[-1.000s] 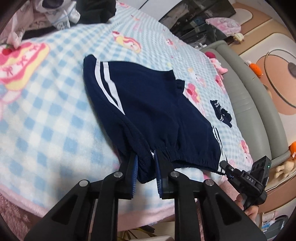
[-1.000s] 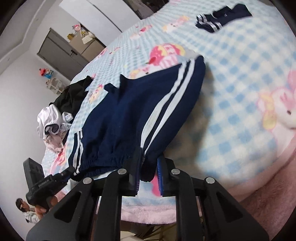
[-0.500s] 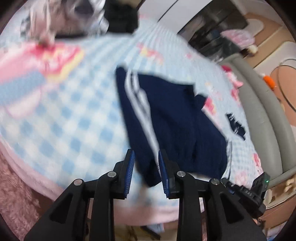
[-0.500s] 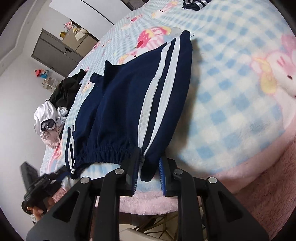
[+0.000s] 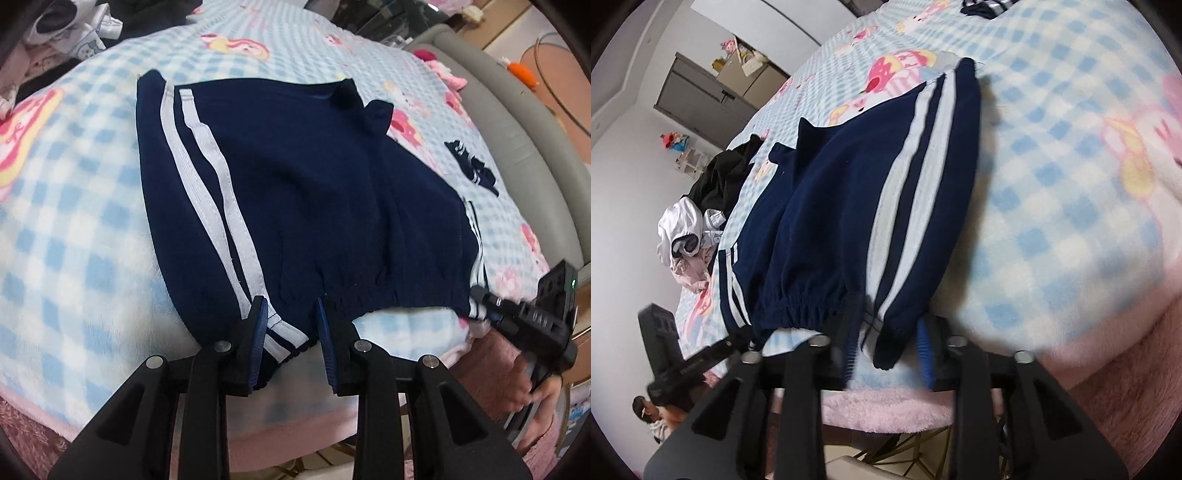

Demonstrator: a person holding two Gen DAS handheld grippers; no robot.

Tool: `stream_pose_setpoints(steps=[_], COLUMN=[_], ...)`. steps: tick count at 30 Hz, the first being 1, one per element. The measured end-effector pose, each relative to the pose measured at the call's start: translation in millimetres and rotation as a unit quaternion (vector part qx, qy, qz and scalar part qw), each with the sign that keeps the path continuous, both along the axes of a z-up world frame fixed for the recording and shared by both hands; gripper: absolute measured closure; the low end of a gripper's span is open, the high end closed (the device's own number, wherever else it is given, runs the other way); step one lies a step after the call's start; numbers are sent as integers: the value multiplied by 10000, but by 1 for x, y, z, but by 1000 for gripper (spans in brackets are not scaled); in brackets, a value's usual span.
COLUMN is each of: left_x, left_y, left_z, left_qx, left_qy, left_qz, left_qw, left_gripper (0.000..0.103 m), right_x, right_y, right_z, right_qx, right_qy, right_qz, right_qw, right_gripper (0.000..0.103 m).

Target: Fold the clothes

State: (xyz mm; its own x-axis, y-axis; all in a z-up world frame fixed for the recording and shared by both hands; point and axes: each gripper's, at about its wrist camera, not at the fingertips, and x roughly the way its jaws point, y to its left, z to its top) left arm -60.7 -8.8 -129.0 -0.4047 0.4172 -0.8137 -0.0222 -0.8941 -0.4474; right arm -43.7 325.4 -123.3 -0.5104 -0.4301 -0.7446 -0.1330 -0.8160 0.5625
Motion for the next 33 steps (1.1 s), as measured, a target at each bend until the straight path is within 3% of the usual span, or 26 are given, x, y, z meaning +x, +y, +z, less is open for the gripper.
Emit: stream_pose_setpoints(steps=[3,7,11,17,20,24,27,31,33], left_x=[2,5,9,15,7,-11,-24,-30,-33], left_y=[1,3,-6,-17,-11,15,43,77,91], left_z=[3,7,13,39,48,52,58,64,63], left_qx=[-24,-55,101,584,861,1040,1056,979,965], left_qy=[78,182,314,830,861,775,776,836,758], left_qz=[-41,-96,-31,7,-269,-706,-1106,-1512,-1640], left_qw=[10000,9998,9995,9948,9922,9890,9852,9801,9788], left_gripper=[66,66,66,66,66,66,66,66,62], right_x=[-17,-43,-55,-56,-54,-41,-29,-7,-3], right_y=[-4,-35,-68,-98,-100,-86,-74,-38,-28], right_z=[25,44,44,18,-4,9,19,31,29], right_qx=[47,277,433,-96,-72,-729,-412,-587,-311], right_qy=[350,529,568,401,90,362,490,883,902], right_qz=[134,554,951,1380,1328,1430,1175,448,242], right_qw=[9993,9967,9929,9896,9911,9864,9910,9933,9951], right_gripper=[90,90,90,87,87,58,59,58,57])
